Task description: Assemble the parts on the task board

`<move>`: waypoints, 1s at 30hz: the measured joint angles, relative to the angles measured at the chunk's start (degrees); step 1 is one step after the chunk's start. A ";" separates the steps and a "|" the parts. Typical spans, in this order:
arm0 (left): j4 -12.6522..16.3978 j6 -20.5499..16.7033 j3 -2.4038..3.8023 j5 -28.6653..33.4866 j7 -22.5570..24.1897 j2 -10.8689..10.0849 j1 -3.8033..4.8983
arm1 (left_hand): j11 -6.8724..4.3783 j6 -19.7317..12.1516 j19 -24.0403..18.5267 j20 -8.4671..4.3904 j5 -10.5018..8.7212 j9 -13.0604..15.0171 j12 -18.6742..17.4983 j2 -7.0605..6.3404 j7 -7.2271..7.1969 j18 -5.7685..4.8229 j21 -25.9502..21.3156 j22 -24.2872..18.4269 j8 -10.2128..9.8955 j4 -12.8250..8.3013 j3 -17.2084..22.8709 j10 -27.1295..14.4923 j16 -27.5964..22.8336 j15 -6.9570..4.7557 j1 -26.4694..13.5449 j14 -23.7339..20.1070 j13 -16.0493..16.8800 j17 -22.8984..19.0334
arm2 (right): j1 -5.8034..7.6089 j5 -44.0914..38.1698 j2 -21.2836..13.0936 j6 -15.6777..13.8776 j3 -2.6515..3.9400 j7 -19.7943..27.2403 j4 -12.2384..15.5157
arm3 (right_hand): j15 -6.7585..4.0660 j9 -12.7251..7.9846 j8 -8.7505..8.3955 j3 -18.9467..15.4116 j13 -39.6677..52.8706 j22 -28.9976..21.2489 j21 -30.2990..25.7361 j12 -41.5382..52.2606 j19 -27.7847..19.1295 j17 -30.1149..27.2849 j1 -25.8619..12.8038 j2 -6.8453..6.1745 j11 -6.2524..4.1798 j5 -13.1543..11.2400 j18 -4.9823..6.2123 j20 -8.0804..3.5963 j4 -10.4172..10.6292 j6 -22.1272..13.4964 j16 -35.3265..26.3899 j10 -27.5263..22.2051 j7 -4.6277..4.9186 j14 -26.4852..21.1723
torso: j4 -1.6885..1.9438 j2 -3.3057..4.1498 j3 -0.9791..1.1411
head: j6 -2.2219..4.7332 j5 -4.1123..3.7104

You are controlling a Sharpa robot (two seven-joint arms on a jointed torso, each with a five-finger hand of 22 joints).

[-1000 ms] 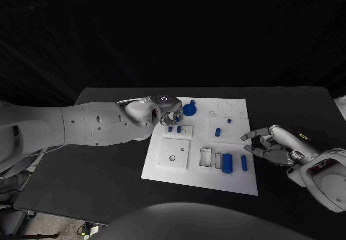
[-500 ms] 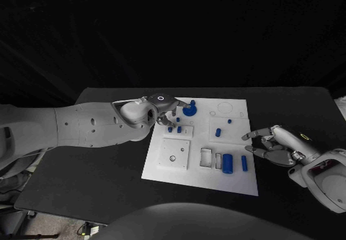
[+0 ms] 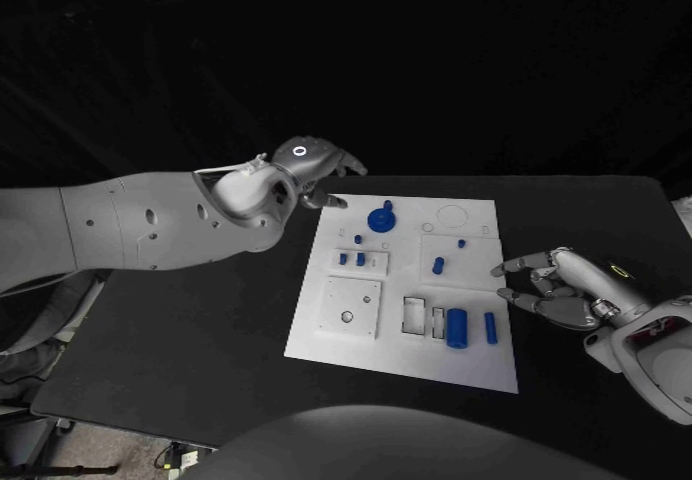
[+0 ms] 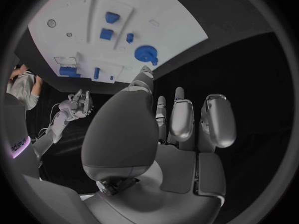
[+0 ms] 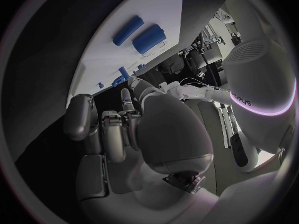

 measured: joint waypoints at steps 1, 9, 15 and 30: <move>0.00 -1.21 -0.03 0.60 0.00 -0.19 0.68 | 0.01 1.46 0.00 0.00 -0.15 0.09 0.35 0.49 0.87 0.00 0.00 0.00 0.39 0.00 1.21 -0.01 0.00 0.00 0.39 0.00 -0.10 0.14 | 0.11 0.00 0.09 -0.01 0.00 -0.07 -0.13 | 0.00 0.00 0.00 0.00 0.00 0.00 -0.09 0.00 0.00 0.00 0.00 0.00 0.00 0.00 0.00 0.00 0.00 0.00 0.00 0.00 0.00 0.00 | 0.00 -0.02 -0.01 | 0.00 0.09; 0.51 -12.35 -0.44 8.08 2.32 -1.62 3.49 | -0.32 10.19 -0.44 0.25 0.35 0.02 3.54 2.04 5.95 0.92 -1.75 -0.01 1.43 0.03 8.69 1.73 -0.94 0.46 1.93 -0.43 -1.03 -1.21 | 0.48 0.05 1.30 -0.01 0.01 -0.73 -1.14 | 0.00 0.34 0.00 0.00 0.00 0.00 -1.13 -1.64 -0.77 -0.01 0.00 0.00 -0.22 -0.25 0.01 -0.03 0.00 0.00 -0.11 -0.26 0.00 0.00 | 0.03 -0.10 -0.11 | 0.00 0.70; 1.25 -17.16 -0.53 19.41 10.58 -2.45 3.81 | 0.31 13.68 -20.01 2.57 -1.45 -0.47 4.52 -0.22 9.47 4.88 -32.17 -0.04 1.00 -0.26 9.25 -0.21 -27.93 3.65 -2.01 -24.42 -1.98 -25.52 | 0.82 0.05 2.57 0.04 -0.01 -1.56 -2.38 | -0.24 1.32 0.00 0.11 -7.22 0.05 -6.79 -14.36 -3.96 -0.01 0.00 0.00 -0.32 -2.81 0.01 -0.16 0.11 0.00 -4.83 -8.36 0.00 0.18 | -0.03 -0.05 -0.08 | 0.00 0.93; 1.91 -3.24 -0.62 66.47 42.01 -2.97 1.31 | -7.62 -1.67 -71.38 8.31 0.93 -1.16 -7.47 -7.95 4.82 1.23 -70.23 -21.14 -2.74 0.51 -23.10 -41.10 -67.00 4.70 -10.52 -81.12 -5.70 -56.01 | 5.41 -3.43 8.80 1.20 0.10 -5.88 -8.84 | 0.65 0.87 -1.92 3.90 -44.00 0.03 -20.45 -60.94 -9.19 -0.02 0.53 -2.80 1.02 -5.86 1.81 0.70 2.77 -1.39 -16.62 -22.88 0.50 -2.92 | 0.03 -0.05 -0.18 | 0.00 -0.32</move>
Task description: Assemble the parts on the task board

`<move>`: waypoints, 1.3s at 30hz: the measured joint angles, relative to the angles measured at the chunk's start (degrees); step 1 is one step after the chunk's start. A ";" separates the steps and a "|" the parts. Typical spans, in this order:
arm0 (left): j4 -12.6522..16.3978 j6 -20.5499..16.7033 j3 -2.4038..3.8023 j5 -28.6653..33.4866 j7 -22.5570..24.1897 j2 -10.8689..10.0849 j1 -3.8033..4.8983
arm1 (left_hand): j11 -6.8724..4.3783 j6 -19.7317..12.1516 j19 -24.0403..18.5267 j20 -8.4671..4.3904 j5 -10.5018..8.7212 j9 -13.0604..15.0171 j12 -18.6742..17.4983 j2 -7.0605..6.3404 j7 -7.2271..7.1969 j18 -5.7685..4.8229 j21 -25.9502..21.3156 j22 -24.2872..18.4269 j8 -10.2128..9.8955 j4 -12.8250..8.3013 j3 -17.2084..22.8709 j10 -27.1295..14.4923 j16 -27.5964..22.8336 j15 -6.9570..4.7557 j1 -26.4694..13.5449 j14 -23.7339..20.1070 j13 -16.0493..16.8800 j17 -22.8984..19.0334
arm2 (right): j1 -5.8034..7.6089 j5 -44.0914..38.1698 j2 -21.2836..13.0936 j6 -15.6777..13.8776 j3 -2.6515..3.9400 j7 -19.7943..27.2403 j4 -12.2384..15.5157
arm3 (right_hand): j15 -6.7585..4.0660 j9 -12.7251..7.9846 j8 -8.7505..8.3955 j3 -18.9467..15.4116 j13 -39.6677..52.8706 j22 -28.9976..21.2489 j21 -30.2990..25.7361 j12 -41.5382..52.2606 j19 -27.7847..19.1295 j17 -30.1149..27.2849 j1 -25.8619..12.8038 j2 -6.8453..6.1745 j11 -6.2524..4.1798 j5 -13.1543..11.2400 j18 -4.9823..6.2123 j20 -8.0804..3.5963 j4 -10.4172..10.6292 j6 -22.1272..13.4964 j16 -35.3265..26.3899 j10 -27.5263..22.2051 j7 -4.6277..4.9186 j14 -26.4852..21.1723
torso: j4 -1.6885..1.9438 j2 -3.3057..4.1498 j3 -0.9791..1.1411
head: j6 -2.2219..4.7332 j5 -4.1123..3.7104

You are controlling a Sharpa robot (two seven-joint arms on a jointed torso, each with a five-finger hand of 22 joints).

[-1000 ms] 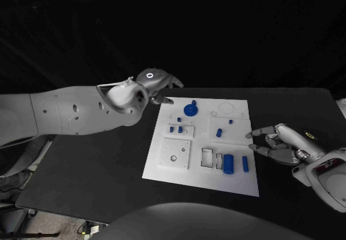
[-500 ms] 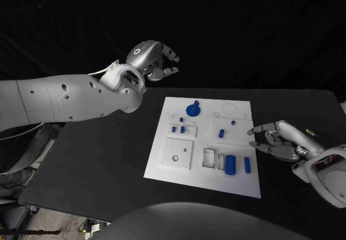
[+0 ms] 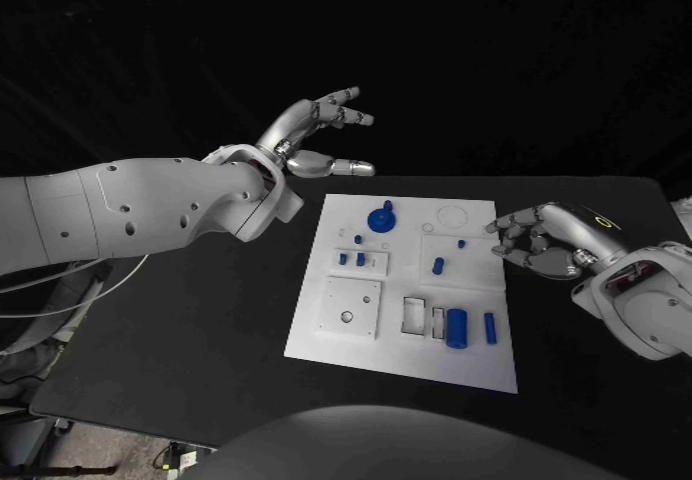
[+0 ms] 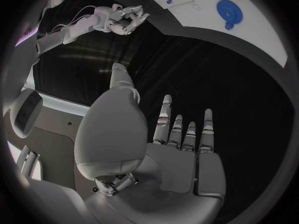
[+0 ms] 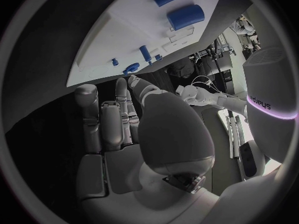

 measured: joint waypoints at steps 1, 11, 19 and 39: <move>0.01 1.05 0.00 1.74 0.83 0.00 -0.27 | -0.15 -0.92 -1.13 0.39 -0.41 0.02 0.00 -0.01 -0.15 -0.01 -0.19 -1.28 0.00 0.00 0.00 -0.67 -0.23 0.09 0.03 -0.26 0.02 -0.40 | 0.07 -0.39 0.42 0.20 0.00 -0.33 -0.47 | 0.27 -0.27 -0.08 0.00 -0.40 0.00 -1.05 -0.73 -0.67 -0.02 0.26 -0.26 0.23 0.00 0.00 0.13 0.00 -0.68 -0.59 -0.70 0.04 -0.53 | 0.01 0.01 -0.01 | 0.00 -0.28; 0.00 8.12 -0.03 12.51 5.77 -0.12 -2.52 | 0.22 -1.63 -2.31 1.10 -0.55 0.18 0.68 0.08 0.15 0.02 -0.20 -0.04 0.00 0.00 0.00 -0.47 0.22 0.84 1.05 0.49 0.40 0.15 | 0.36 -4.02 5.47 3.22 -0.02 -4.36 -6.47 | 1.71 -2.39 -0.08 1.18 -1.87 -0.01 -6.96 -3.89 -4.02 -1.64 1.05 -1.05 2.48 4.02 0.91 1.45 -1.18 -4.65 -3.14 -6.64 -0.81 -3.13 | 0.08 0.05 -0.08 | 0.00 -2.55; 0.01 10.69 -0.03 14.96 7.37 0.02 -3.32 | 2.16 0.47 -0.09 2.81 2.73 0.59 2.80 0.70 1.59 0.02 0.58 5.65 0.38 0.19 1.23 1.48 2.42 3.17 1.67 3.10 1.23 2.24 | 0.32 -5.23 9.48 5.63 0.04 -5.94 -10.67 | 2.02 -2.71 0.27 -0.01 -1.94 -0.01 -1.81 -4.28 -0.80 -1.62 -1.19 -1.10 3.11 2.11 0.90 1.95 -0.36 -4.20 -1.89 -9.95 -1.61 -2.82 | 0.01 -0.01 -0.04 | 0.00 -3.98; 0.23 12.72 -0.01 16.33 8.15 1.40 -3.96 | 4.65 3.43 6.44 4.68 8.50 0.63 12.02 12.75 3.13 4.20 1.01 1.23 0.67 -0.36 10.85 1.70 7.72 5.15 7.66 11.33 3.17 2.96 | -0.32 -5.67 13.89 10.01 0.08 -5.84 -15.50 | 1.38 0.61 1.70 -0.91 0.67 -0.02 0.40 -0.05 -0.30 -2.36 -3.41 -1.12 2.60 9.84 0.90 1.45 -2.00 -1.25 -0.89 -11.15 -0.83 -3.02 | -0.12 -0.47 -0.15 | 0.02 -5.45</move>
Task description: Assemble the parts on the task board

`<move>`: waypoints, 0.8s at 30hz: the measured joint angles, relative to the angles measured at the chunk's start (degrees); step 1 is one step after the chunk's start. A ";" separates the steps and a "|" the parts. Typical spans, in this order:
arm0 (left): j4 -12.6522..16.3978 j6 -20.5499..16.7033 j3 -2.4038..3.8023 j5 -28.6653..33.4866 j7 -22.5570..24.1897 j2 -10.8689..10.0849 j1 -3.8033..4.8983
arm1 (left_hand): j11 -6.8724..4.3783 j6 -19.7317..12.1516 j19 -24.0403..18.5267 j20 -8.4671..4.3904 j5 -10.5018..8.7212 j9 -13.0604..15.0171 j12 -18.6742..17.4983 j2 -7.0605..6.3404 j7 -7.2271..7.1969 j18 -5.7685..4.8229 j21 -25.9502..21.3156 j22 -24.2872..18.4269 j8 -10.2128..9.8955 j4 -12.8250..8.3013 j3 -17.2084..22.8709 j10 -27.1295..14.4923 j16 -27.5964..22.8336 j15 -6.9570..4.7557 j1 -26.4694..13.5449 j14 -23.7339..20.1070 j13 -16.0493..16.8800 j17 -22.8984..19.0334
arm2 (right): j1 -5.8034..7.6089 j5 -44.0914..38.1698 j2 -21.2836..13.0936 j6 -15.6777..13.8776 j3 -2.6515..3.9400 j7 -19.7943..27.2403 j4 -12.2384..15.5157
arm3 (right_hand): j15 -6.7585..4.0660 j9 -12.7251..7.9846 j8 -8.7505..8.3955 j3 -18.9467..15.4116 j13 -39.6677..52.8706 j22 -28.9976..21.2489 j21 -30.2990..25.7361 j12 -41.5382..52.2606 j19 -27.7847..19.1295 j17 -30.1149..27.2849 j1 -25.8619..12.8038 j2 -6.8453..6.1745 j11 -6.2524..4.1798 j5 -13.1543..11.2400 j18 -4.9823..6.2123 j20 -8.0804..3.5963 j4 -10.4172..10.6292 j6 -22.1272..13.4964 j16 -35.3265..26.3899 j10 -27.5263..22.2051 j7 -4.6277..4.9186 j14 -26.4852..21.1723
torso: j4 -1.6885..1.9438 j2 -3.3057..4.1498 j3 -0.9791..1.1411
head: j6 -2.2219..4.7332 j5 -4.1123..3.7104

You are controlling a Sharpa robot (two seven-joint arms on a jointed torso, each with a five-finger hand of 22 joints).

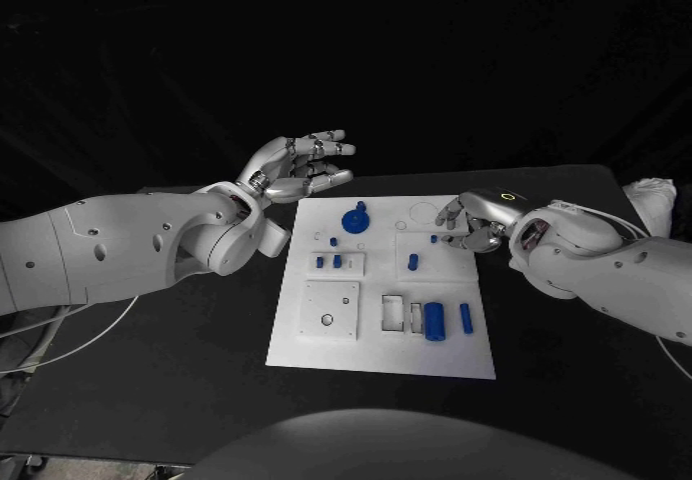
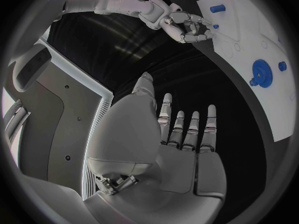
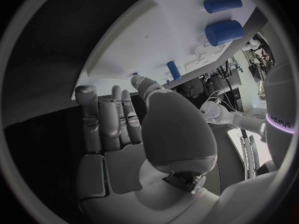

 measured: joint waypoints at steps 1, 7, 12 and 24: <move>0.00 0.01 0.00 0.02 0.00 0.00 0.00 | -0.13 0.00 0.20 0.22 0.00 0.00 0.55 0.00 0.00 0.34 0.00 -0.30 0.00 0.06 0.08 -0.16 0.25 0.20 0.00 0.22 0.01 -0.17 | 0.00 0.00 0.17 0.27 0.01 0.00 -0.06 | 0.00 0.18 0.00 -0.06 0.21 0.00 0.00 0.28 0.00 -0.06 -0.11 0.11 0.00 -0.43 0.00 0.00 -0.06 -0.09 0.00 0.00 0.21 0.00 | 0.00 0.00 0.00 | 0.00 0.00; 0.01 0.01 0.00 0.07 -0.04 -0.03 -0.01 | 0.02 0.32 0.79 0.39 0.40 0.00 3.17 0.53 -0.10 0.33 0.00 -1.61 0.00 0.06 0.08 -1.25 1.24 0.49 0.53 1.35 0.16 -1.08 | -0.03 0.00 0.86 1.33 0.02 0.01 -0.27 | 0.00 0.62 0.00 -0.23 0.86 -0.01 0.00 0.96 0.00 -0.31 -0.10 0.10 -0.16 -0.97 0.00 0.00 -0.23 -0.31 0.00 -0.16 0.43 0.00 | -0.01 0.01 0.00 | -0.01 0.03; 0.01 0.01 0.00 0.10 -0.10 -0.02 -0.02 | 0.22 0.41 1.62 0.58 0.59 0.00 4.79 0.85 -0.01 1.20 0.00 -2.38 0.00 0.05 0.40 -1.86 2.00 0.80 0.86 2.32 0.23 -1.61 | -0.27 0.00 1.47 2.16 0.03 -0.01 -0.75 | -0.20 0.90 0.00 -0.39 1.39 -0.01 0.00 1.76 0.00 -0.55 -0.10 0.10 -0.16 -0.97 0.00 0.00 -0.39 -0.67 0.00 -0.16 0.53 -0.21 | -0.01 0.01 -0.02 | -0.03 -0.04; -0.07 0.04 0.00 0.14 -0.29 -0.01 -0.12 | 0.53 0.61 2.73 0.71 1.16 -0.05 7.62 2.49 0.20 1.21 0.00 -3.59 0.00 0.01 0.65 -2.99 3.73 1.60 1.75 4.10 0.22 -2.65 | -0.90 -0.07 2.66 2.67 0.21 -0.01 -2.07 | -0.40 3.20 0.93 1.37 2.98 -0.01 0.00 4.09 0.00 -1.80 0.70 0.89 -0.57 5.00 0.00 0.00 -2.15 0.62 -0.01 -0.16 0.56 -0.84 | -0.01 -0.01 -0.04 | -0.03 0.24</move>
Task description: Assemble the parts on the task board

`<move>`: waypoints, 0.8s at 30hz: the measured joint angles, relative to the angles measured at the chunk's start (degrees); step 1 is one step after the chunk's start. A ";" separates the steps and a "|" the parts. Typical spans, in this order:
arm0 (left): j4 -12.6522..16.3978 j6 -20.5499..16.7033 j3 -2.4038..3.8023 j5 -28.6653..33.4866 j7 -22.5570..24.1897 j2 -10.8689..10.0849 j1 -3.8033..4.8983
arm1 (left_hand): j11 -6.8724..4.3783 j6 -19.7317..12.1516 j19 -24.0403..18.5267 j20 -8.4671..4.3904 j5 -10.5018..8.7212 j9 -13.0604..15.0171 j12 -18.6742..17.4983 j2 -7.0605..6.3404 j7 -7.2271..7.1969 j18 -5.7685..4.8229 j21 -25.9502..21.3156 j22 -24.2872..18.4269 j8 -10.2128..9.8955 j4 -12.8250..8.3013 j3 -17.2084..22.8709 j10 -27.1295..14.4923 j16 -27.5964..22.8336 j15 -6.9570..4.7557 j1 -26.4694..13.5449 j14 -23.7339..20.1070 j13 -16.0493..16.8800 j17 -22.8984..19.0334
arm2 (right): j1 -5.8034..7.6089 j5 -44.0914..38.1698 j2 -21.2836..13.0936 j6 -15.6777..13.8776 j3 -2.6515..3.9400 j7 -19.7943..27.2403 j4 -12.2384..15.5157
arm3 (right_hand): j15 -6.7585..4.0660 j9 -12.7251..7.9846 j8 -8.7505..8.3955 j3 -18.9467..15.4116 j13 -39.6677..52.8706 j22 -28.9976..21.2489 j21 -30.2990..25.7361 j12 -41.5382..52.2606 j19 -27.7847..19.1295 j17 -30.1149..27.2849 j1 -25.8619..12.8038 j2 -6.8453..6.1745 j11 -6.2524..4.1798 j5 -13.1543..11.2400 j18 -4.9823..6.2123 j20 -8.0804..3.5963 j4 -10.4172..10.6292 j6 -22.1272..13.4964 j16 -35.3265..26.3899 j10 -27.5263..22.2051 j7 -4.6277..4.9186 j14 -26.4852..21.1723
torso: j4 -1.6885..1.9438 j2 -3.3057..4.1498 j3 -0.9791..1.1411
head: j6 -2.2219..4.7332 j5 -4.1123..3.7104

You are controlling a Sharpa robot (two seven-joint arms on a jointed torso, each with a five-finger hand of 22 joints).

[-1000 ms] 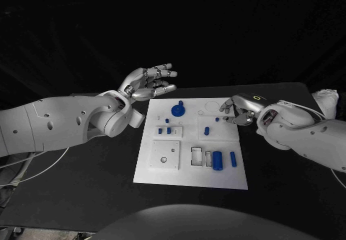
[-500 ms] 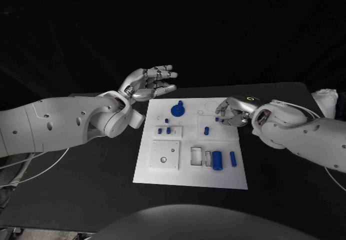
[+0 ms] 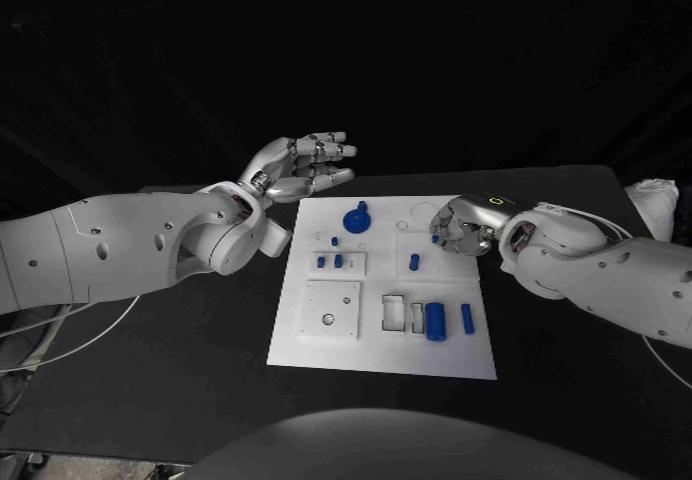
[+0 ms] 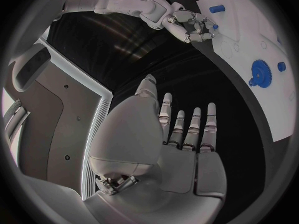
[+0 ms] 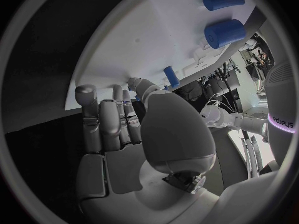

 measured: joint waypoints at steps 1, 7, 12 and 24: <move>-0.01 0.00 0.00 0.00 -0.03 0.00 -0.03 | 0.10 0.00 0.20 -0.20 0.01 0.00 0.34 0.01 0.00 0.00 0.00 -0.11 0.00 0.05 0.05 -0.10 0.31 0.03 0.01 0.24 -0.02 -0.13 | -0.03 0.00 0.04 -0.03 0.00 0.03 -0.04 | -0.12 0.35 0.35 0.05 0.04 0.00 -0.01 0.20 0.00 -0.14 0.12 0.12 -0.16 0.07 0.00 0.00 -0.23 0.40 -0.23 0.16 -0.04 -0.12 | 0.00 0.00 0.00 | 0.00 0.03; -0.20 0.01 0.00 0.01 -0.24 0.06 -0.29 | 0.41 0.00 0.88 -0.14 0.23 0.00 1.70 0.90 0.00 -0.01 0.22 -0.67 0.00 -0.10 0.20 -0.41 1.21 0.51 0.44 1.30 -0.16 -0.67 | -0.24 -0.01 0.30 -0.31 0.01 0.38 -0.24 | -0.40 1.76 1.07 0.06 0.49 0.00 -0.22 0.93 -0.22 -0.56 0.42 0.42 -0.71 0.28 0.00 -0.22 -0.56 0.89 -0.32 0.71 -0.11 -0.40 | -0.01 -0.02 -0.03 | 0.00 0.13; -0.38 0.00 0.00 0.02 -0.42 0.12 -0.42 | 0.41 0.20 0.91 -0.10 0.57 0.00 2.39 1.49 0.20 -0.01 0.22 -0.88 0.00 -0.10 0.20 -0.41 1.64 0.82 1.03 1.62 -0.21 -0.92 | -0.53 -0.01 0.77 -0.58 0.04 0.71 -0.47 | -0.40 3.40 2.28 0.02 1.03 0.05 -0.22 1.70 -0.22 -0.65 0.82 0.81 -0.85 -0.06 0.00 -0.22 -1.32 2.04 -0.32 1.27 -0.38 -0.40 | 0.01 -0.03 -0.07 | 0.00 0.06; -0.80 0.00 0.00 0.03 -0.76 0.24 -0.75 | 0.81 0.71 1.74 -0.10 1.71 0.01 4.70 2.51 0.72 0.00 0.45 -1.57 0.00 -0.10 0.20 -0.81 3.00 1.14 2.06 3.18 -0.35 -1.65 | -0.84 -0.01 0.93 -0.88 0.23 1.10 -0.84 | -0.61 5.27 2.42 -0.17 1.08 0.04 0.01 1.89 -0.22 -1.49 0.81 0.80 -1.11 -1.40 -0.01 -0.64 -1.56 0.46 -0.55 1.55 -0.58 -0.61 | -0.01 -0.03 -0.03 | 0.00 0.15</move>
